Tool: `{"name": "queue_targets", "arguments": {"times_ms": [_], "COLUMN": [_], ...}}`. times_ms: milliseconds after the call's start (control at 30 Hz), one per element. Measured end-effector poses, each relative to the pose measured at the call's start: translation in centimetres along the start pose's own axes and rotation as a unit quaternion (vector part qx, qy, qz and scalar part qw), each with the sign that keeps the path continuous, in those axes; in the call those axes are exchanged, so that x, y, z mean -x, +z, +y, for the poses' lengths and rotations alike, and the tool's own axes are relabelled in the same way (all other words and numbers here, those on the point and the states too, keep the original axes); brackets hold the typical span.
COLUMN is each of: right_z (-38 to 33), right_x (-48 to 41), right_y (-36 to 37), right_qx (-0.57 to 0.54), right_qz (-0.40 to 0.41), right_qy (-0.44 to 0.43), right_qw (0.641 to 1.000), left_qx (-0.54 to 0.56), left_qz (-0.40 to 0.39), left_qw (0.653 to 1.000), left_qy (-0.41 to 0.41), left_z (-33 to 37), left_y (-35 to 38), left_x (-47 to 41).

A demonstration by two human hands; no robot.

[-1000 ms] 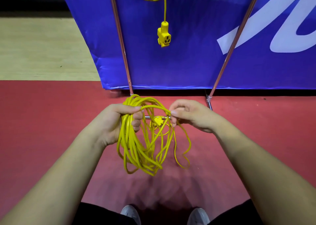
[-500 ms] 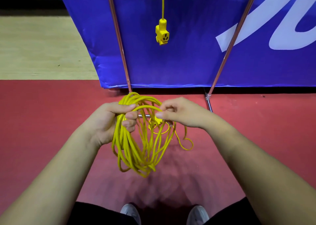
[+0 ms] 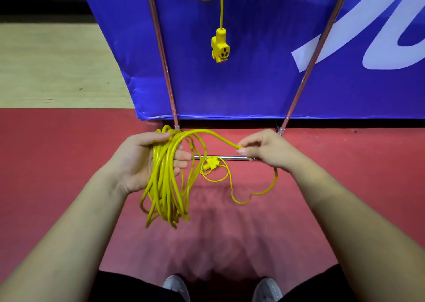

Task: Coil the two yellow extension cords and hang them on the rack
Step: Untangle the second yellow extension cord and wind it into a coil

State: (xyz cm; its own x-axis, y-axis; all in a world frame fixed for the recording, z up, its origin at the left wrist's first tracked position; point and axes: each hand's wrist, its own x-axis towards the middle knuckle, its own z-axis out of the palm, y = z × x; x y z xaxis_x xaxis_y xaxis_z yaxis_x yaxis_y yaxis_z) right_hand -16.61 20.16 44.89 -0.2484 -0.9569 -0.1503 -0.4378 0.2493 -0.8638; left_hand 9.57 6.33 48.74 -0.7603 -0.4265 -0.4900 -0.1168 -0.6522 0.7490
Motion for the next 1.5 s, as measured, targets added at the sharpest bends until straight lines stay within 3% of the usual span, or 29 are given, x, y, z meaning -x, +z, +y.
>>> {"name": "queue_targets", "arguments": {"times_ms": [200, 333, 433, 567, 667, 800, 933, 1133, 1300, 1400, 1500], "right_z": [-2.3, -5.6, -7.5, -6.7, -3.7, -2.8, -5.7, -10.8, -11.1, -10.4, -8.8], "right_x": [-0.2, 0.7, 1.6, 1.9, 2.3, 2.4, 1.9, 3.2, 4.1, 4.3, 4.5], "right_y": [1.7, 2.8, 3.2, 1.8, 1.3, 1.9, 2.0, 2.1, 2.0, 1.5, 0.8], "right_qx": [0.071, 0.090, 0.093, 0.024, -0.014, -0.208, -0.131, 0.001, -0.043, -0.105, -0.090], "right_qz": [-0.039, -0.040, -0.024, -0.016, -0.015, 0.063, 0.126, 0.063, 0.047, 0.054, 0.031], "right_qy": [-0.049, -0.112, -0.150, -0.097, -0.047, 0.002, -0.016, -0.118, -0.147, -0.131, -0.107], "right_qw": [0.996, 0.989, 0.984, 0.995, 0.999, 0.976, 0.983, 0.991, 0.987, 0.984, 0.990], "left_qx": [-0.047, -0.082, -0.076, -0.040, 0.006, 0.013, -0.022, -0.023, -0.070, -0.093, -0.084], "left_qz": [-0.043, -0.056, -0.115, -0.146, -0.112, -0.051, -0.043, -0.058, -0.076, -0.062, -0.049], "left_qw": [0.997, 0.994, 0.990, 0.988, 0.993, 0.998, 0.999, 0.998, 0.995, 0.993, 0.995], "left_qy": [-0.053, -0.041, -0.021, 0.011, 0.038, 0.028, 0.000, -0.006, 0.011, 0.025, 0.027], "left_z": [-0.6, -1.3, -1.4, -0.5, 0.8, 2.0, 2.0, 1.8, 1.6, 1.9, 2.3], "left_y": [1.1, 2.5, 3.1, 3.5, 3.5, 3.9, 4.4, 4.4, 6.3, 7.4, 7.9], "left_x": [0.4, 0.1, 0.1, 0.5, 1.1, 1.9, 2.9, 4.4, 5.6, 5.7, 5.6]}}
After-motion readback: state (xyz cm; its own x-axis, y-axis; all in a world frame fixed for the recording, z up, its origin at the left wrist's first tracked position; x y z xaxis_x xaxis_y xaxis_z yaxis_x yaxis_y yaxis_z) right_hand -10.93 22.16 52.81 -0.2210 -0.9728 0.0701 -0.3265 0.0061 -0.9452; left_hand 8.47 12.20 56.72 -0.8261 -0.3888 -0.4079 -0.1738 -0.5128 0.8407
